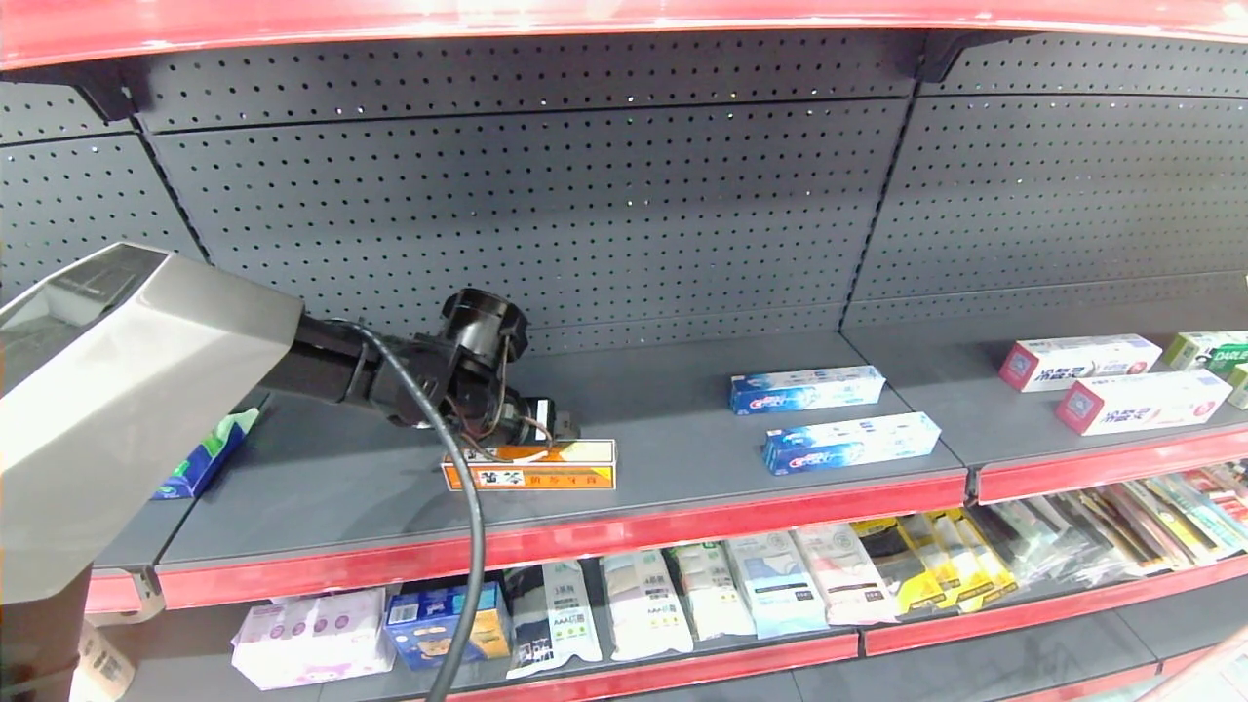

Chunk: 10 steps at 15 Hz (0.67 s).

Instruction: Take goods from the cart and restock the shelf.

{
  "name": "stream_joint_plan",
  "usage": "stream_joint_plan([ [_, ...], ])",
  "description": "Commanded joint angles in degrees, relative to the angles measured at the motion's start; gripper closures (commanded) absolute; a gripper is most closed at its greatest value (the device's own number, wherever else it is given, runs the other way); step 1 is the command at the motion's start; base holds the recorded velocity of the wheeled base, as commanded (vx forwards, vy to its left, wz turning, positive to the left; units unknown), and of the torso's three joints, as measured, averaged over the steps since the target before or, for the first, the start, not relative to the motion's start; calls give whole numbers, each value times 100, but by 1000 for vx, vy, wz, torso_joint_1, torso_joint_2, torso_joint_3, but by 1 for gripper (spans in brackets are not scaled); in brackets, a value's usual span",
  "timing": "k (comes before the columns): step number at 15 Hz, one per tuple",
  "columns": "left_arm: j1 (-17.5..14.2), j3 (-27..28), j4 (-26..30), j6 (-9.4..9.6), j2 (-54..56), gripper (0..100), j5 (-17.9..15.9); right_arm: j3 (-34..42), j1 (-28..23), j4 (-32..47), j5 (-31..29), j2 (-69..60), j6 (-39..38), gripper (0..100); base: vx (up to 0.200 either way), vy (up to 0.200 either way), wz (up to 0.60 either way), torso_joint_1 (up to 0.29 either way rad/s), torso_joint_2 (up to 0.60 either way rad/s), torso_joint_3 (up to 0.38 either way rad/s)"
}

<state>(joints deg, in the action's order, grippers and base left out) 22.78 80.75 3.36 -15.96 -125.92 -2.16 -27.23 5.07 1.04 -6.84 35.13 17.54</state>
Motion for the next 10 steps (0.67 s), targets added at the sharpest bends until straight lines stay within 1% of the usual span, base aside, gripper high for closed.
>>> stream_joint_plan([
  [1,-2,-24,24,-4,32,0,5,25,3,2,-2,-42,4,100,0,0,0,0,0,0],
  [10,-2,-209,481,-13,234,0,14,25,3,2,-2,-77,-5,100,0,0,0,0,0,0],
])
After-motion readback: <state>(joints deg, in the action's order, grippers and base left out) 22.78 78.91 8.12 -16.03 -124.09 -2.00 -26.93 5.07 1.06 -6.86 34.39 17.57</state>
